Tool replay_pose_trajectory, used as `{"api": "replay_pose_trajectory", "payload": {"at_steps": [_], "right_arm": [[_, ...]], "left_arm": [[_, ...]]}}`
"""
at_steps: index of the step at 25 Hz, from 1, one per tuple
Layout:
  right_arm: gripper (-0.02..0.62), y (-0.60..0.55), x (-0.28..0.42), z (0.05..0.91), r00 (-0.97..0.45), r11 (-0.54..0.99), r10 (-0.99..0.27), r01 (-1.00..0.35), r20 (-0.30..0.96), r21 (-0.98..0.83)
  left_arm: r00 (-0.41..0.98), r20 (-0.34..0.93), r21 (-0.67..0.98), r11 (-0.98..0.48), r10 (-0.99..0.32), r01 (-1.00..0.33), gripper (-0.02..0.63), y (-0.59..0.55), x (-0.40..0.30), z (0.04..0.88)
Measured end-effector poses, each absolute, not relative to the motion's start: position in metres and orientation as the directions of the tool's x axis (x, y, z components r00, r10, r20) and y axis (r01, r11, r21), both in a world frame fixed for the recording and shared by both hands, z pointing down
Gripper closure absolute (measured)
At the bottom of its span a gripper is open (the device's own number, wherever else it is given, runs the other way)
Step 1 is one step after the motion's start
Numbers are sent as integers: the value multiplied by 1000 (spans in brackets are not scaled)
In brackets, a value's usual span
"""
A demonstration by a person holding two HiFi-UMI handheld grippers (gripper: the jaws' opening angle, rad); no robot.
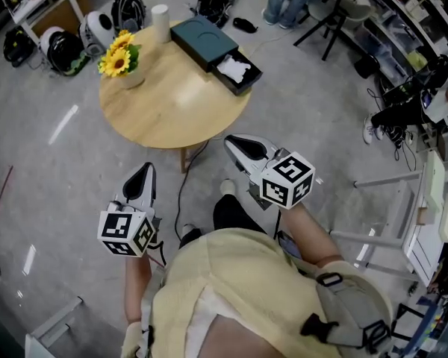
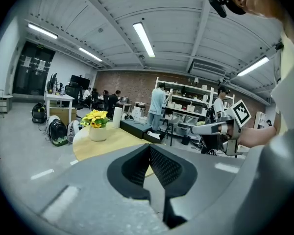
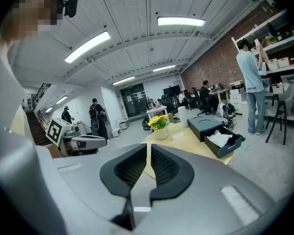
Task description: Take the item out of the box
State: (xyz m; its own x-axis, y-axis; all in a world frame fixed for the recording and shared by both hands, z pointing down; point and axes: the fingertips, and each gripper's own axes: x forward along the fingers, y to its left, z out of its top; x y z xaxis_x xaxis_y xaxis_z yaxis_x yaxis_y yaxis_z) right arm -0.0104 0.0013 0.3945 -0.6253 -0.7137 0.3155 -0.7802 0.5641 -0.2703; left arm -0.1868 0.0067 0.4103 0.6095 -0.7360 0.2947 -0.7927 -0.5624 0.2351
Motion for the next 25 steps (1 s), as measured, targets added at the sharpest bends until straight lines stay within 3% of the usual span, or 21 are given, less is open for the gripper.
{"api": "replay_pose_trajectory", "payload": {"at_steps": [25], "right_arm": [[472,-144,107,435,-678,655,-611,-723,408,-221]], "left_arm": [[567,369,216,-526,-736,-823,609,-113,-52,437]]}}
